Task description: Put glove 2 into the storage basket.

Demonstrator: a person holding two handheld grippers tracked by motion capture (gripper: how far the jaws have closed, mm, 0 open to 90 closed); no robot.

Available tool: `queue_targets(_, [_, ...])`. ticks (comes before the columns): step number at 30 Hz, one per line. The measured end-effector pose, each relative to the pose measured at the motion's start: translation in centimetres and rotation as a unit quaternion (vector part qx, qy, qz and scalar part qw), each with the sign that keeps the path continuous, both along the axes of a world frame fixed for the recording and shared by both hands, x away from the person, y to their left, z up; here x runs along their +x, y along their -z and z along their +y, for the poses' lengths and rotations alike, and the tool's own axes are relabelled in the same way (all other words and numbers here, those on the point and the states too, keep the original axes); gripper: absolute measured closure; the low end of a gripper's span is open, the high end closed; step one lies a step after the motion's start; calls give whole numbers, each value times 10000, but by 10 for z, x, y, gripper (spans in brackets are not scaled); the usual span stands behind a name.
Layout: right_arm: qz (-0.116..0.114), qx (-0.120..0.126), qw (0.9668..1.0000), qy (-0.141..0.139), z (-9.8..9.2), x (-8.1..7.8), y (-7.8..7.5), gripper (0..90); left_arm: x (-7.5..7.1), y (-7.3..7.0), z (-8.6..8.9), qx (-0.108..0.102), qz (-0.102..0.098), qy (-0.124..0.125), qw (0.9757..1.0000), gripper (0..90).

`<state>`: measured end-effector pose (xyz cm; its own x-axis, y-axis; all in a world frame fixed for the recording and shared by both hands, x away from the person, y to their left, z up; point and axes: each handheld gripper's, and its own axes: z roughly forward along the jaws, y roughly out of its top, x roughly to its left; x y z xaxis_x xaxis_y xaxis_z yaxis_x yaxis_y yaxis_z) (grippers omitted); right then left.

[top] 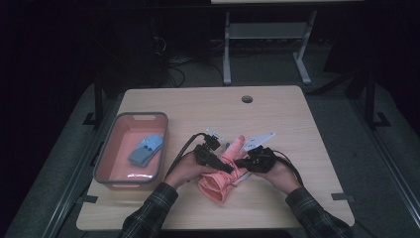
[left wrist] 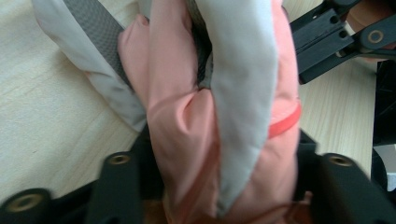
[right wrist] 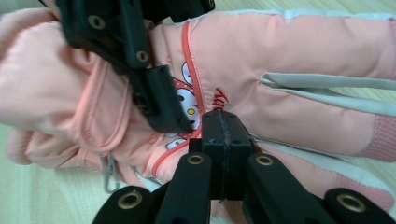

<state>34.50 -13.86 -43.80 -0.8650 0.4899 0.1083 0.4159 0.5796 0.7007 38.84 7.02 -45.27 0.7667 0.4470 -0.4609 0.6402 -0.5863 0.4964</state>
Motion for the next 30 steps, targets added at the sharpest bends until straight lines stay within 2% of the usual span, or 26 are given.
queue_targets(2, [95,139,9999,-22,-4,-1,-3,785,0,-1,1,-16,-2,-10,10000,552])
queue_targets(3, [69,201,9998,-44,-7,-2,-4,745,0,-2,2,-48,-19,-18,10000,561])
queue_targets(9, [-90,536,9977,416,-38,-12,-14,525,-1,-7,7,-128,-130,23,9998,608])
queue_targets(15, [-101,411,9941,998,-70,-14,0,389,-6,-18,13,-100,-323,-46,9994,633])
queue_targets(18, [-47,164,9903,1380,-83,-10,13,304,-7,-24,17,-47,-466,-77,9989,639])
queue_targets(19, [-94,64,9890,1474,-86,-8,17,289,-7,-26,18,-35,-506,-101,9987,641])
queue_targets(22, [-43,-51,9846,1749,-91,-3,25,245,-7,-30,22,-7,-578,-145,9982,643])
queue_targets(24, [-80,-131,9833,1814,-94,0,29,230,-8,-33,24,21,-623,-150,9979,645])
queue_targets(28, [-176,-266,9794,1993,-95,2,35,209,-10,-42,27,-42,-711,-236,9972,648])
queue_targets(30, [-207,-312,9786,2022,-95,3,37,193,-11,-47,29,-79,-736,-275,9969,648])
